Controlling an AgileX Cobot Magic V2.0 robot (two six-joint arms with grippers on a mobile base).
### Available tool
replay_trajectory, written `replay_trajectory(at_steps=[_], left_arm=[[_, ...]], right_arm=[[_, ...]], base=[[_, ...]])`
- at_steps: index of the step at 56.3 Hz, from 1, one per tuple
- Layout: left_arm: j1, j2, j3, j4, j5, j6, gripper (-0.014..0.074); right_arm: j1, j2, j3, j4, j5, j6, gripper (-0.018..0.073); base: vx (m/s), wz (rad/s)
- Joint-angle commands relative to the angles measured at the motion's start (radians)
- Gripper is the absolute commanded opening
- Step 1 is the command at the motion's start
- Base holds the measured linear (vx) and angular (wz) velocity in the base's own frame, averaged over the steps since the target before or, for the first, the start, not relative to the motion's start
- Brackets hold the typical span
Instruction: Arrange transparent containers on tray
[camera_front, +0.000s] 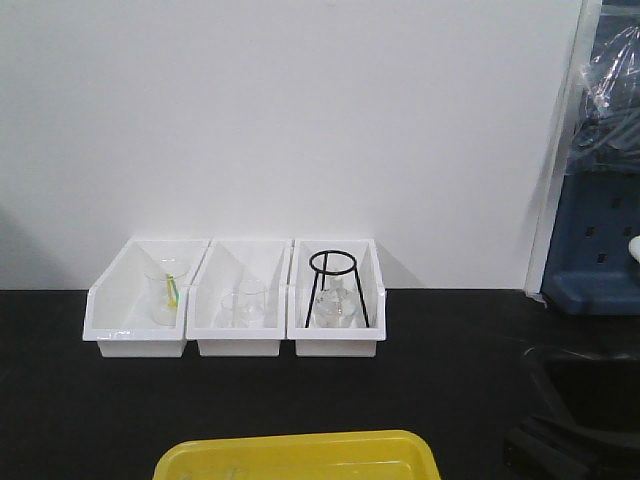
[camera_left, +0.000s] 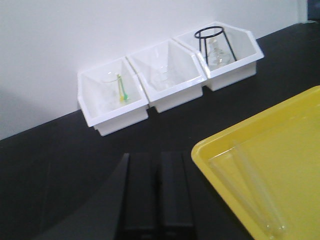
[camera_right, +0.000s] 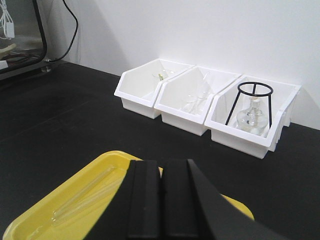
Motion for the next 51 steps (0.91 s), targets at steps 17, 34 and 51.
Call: replay_trajectory(at_steps=[17, 34, 51], left_arm=[[0.166, -0.342, 0.355, 0.006, -0.168, -0.107, -0.0001], [0.181, -0.331, 0.4, 0.001, -0.155, -0.106, -0.0001], [0.181, -0.331, 0.4, 0.001, -0.151, -0.106, -0.0001]], right_arm=[[-0.003, -0.006, -0.033, -0.027, 0.025, -0.01, -0.0013], [-0.003, -0.007, -0.031, -0.027, 0.026, -0.01, -0.0013], [-0.003, -0.007, -0.031, -0.027, 0.03, -0.012, -0.0013]], base=[[0.0, 0.0], [0.0, 0.0], [0.0, 0.0]])
